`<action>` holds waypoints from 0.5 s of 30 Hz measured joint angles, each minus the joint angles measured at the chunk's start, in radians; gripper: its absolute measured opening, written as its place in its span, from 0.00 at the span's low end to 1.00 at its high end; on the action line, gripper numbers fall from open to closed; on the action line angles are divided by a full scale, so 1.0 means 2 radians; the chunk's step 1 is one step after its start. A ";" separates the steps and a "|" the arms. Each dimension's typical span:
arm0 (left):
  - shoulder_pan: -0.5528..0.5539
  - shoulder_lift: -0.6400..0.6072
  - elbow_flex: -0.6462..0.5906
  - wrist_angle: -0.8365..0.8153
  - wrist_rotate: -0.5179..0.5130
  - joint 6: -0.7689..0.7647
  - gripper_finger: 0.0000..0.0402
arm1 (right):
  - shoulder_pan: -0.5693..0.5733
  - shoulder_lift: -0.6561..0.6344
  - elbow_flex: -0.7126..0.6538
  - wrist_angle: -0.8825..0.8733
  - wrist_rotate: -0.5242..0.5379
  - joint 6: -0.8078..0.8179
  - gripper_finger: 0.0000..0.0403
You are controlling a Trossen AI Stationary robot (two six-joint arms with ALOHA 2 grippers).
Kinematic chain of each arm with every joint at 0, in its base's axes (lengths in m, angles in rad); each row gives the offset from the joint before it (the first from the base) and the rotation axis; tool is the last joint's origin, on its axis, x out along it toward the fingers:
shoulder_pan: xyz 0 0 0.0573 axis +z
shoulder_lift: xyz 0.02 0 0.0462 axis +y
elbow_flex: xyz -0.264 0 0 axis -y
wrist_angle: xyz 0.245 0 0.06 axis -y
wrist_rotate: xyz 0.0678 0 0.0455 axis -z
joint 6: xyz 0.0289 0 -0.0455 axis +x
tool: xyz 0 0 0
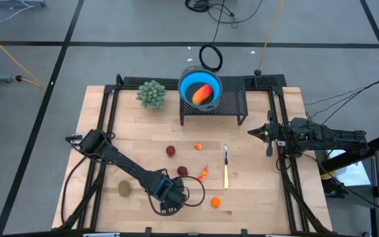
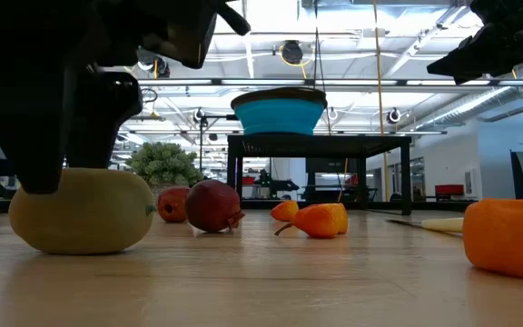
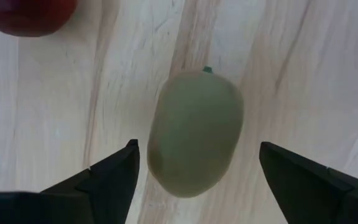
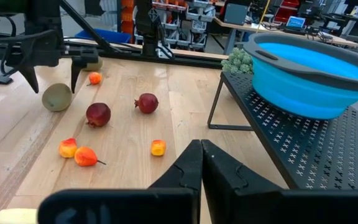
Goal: Pick & Place Fruit
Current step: Put the brown kiwi into the blue strainer bowl on the shelf
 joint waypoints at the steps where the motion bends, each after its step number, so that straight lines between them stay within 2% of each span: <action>1: 0.000 0.000 -0.002 0.004 -0.002 0.000 0.83 | 0.000 0.000 0.000 0.000 0.000 0.000 0.00; 15: 0.003 0.000 -0.041 0.069 -0.012 0.002 0.83 | 0.000 0.000 0.000 0.000 0.000 0.000 0.00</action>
